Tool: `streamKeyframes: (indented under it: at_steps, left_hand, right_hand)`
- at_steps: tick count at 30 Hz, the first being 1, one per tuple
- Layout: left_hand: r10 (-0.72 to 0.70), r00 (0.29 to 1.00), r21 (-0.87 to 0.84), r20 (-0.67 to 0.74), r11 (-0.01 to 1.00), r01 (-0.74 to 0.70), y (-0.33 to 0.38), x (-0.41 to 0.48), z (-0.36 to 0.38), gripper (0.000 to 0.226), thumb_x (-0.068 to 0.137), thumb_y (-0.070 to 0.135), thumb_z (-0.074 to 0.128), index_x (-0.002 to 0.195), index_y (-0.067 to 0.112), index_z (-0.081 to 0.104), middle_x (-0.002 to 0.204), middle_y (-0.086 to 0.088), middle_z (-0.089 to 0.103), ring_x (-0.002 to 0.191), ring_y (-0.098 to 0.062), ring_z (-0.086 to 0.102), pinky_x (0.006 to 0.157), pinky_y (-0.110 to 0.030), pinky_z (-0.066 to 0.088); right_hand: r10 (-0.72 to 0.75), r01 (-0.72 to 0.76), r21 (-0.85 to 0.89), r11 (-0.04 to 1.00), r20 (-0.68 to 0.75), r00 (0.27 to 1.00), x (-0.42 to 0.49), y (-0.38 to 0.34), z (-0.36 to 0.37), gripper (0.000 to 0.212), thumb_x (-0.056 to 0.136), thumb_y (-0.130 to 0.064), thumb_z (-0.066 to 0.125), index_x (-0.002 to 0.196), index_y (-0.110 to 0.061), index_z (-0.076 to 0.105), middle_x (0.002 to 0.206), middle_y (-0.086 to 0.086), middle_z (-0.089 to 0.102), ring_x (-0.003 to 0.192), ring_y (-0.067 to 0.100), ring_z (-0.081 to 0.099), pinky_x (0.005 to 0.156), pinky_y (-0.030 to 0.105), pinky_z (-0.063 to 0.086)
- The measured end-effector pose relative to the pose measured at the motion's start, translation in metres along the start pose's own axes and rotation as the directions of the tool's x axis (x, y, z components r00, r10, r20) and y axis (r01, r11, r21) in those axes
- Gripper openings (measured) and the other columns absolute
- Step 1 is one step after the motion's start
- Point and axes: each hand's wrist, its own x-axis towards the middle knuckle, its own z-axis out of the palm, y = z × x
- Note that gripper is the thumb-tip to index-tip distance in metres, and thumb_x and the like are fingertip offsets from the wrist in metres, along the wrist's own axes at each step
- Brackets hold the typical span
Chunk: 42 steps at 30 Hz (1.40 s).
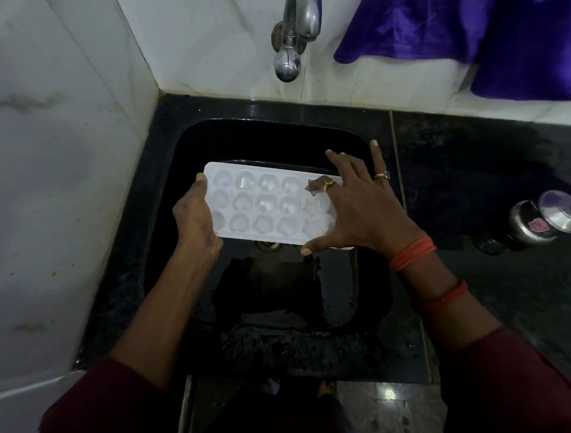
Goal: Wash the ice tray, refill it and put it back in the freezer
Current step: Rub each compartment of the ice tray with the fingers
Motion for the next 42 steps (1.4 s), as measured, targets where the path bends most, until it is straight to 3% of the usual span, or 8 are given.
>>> streamKeyframes:
  at_steps: [6, 10, 15, 21, 24, 30, 37, 42]
  left_hand:
    - [0.008, 1.0, -0.006, 0.014, 1.0, -0.008, -0.001, 0.003, -0.001, 0.037, 0.103, 0.041, 0.059, 0.118, 0.01, 0.072, 0.108, -0.01, 0.078, 0.093, -0.03, 0.077, 0.074, -0.049, 0.065]
    - [0.007, 1.0, 0.011, 0.004, 1.0, -0.007, 0.0, 0.006, -0.004, 0.038, 0.102, 0.042, 0.059, 0.118, 0.011, 0.073, 0.103, -0.007, 0.08, 0.088, -0.028, 0.078, 0.068, -0.042, 0.063]
    - [0.003, 1.0, 0.023, 0.01, 1.0, -0.003, 0.0, 0.004, -0.004, 0.038, 0.102, 0.042, 0.06, 0.118, 0.01, 0.073, 0.105, -0.008, 0.079, 0.091, -0.029, 0.078, 0.066, -0.042, 0.064]
    - [-0.012, 1.0, 0.002, 0.0, 1.0, 0.012, -0.002, 0.0, -0.003, 0.037, 0.102, 0.041, 0.061, 0.118, 0.01, 0.073, 0.108, -0.009, 0.079, 0.093, -0.029, 0.078, 0.063, -0.04, 0.063]
    - [-0.011, 1.0, -0.001, 0.005, 1.0, 0.011, -0.001, 0.0, -0.004, 0.037, 0.102, 0.041, 0.061, 0.118, 0.01, 0.073, 0.108, -0.009, 0.079, 0.095, -0.03, 0.077, 0.066, -0.043, 0.063]
    - [-0.018, 1.0, -0.007, 0.001, 1.0, 0.018, -0.001, -0.004, -0.002, 0.037, 0.102, 0.04, 0.062, 0.119, 0.009, 0.072, 0.108, -0.01, 0.078, 0.094, -0.03, 0.077, 0.061, -0.039, 0.063]
    - [0.002, 1.0, 0.005, 0.021, 1.0, -0.002, 0.0, -0.006, -0.002, 0.037, 0.103, 0.04, 0.058, 0.12, 0.009, 0.071, 0.109, -0.01, 0.078, 0.094, -0.03, 0.077, 0.07, -0.046, 0.065]
    - [0.006, 1.0, -0.003, 0.015, 1.0, -0.006, 0.002, -0.006, -0.004, 0.038, 0.103, 0.041, 0.058, 0.119, 0.009, 0.072, 0.108, -0.01, 0.079, 0.094, -0.03, 0.077, 0.072, -0.048, 0.065]
  right_hand:
    - [0.003, -0.004, -0.042, 0.999, -0.023, 1.0, 0.0, 0.0, -0.001, 0.13, 0.039, -0.11, 0.031, 0.138, -0.029, 0.054, 0.159, 0.023, 0.028, 0.15, 0.035, 0.021, 0.116, 0.066, -0.013]
    - [-0.014, 0.015, -0.058, 0.998, 0.015, 1.0, -0.002, 0.002, 0.003, 0.139, 0.037, -0.11, 0.033, 0.15, -0.029, 0.041, 0.162, 0.024, 0.021, 0.152, 0.035, 0.015, 0.116, 0.064, -0.016]
    - [-0.031, 0.031, -0.003, 1.0, 0.03, 0.999, -0.001, 0.007, -0.003, 0.124, 0.041, -0.106, 0.043, 0.146, -0.04, 0.044, 0.165, 0.018, 0.015, 0.154, 0.032, 0.009, 0.114, 0.062, -0.022]
    - [-0.078, 0.077, 0.027, 0.997, 0.02, 0.997, -0.003, 0.01, -0.015, 0.101, 0.056, -0.103, 0.034, 0.132, -0.042, 0.059, 0.163, 0.011, 0.023, 0.152, 0.029, 0.017, 0.115, 0.057, -0.025]
    - [-0.053, 0.059, 0.087, 0.994, -0.068, 0.996, -0.003, 0.01, -0.012, 0.073, 0.083, -0.083, 0.022, 0.117, -0.04, 0.071, 0.151, 0.004, 0.04, 0.14, 0.025, 0.035, 0.12, 0.051, -0.017]
    - [0.019, -0.004, 0.077, 0.997, -0.192, 0.981, 0.002, 0.006, 0.01, 0.07, 0.097, -0.051, 0.016, 0.089, -0.017, 0.077, 0.109, 0.004, 0.052, 0.102, 0.025, 0.05, 0.11, 0.042, 0.02]
    - [0.052, -0.036, 0.054, 0.998, -0.322, 0.945, 0.002, 0.003, 0.007, 0.053, 0.1, -0.044, 0.036, 0.077, -0.011, 0.071, 0.094, 0.005, 0.053, 0.081, 0.024, 0.053, 0.098, 0.045, 0.026]
    - [0.058, -0.05, 0.035, 0.998, -0.326, 0.943, 0.001, 0.003, 0.004, 0.056, 0.098, -0.046, 0.034, 0.079, -0.013, 0.074, 0.086, 0.003, 0.056, 0.077, 0.024, 0.056, 0.096, 0.043, 0.024]
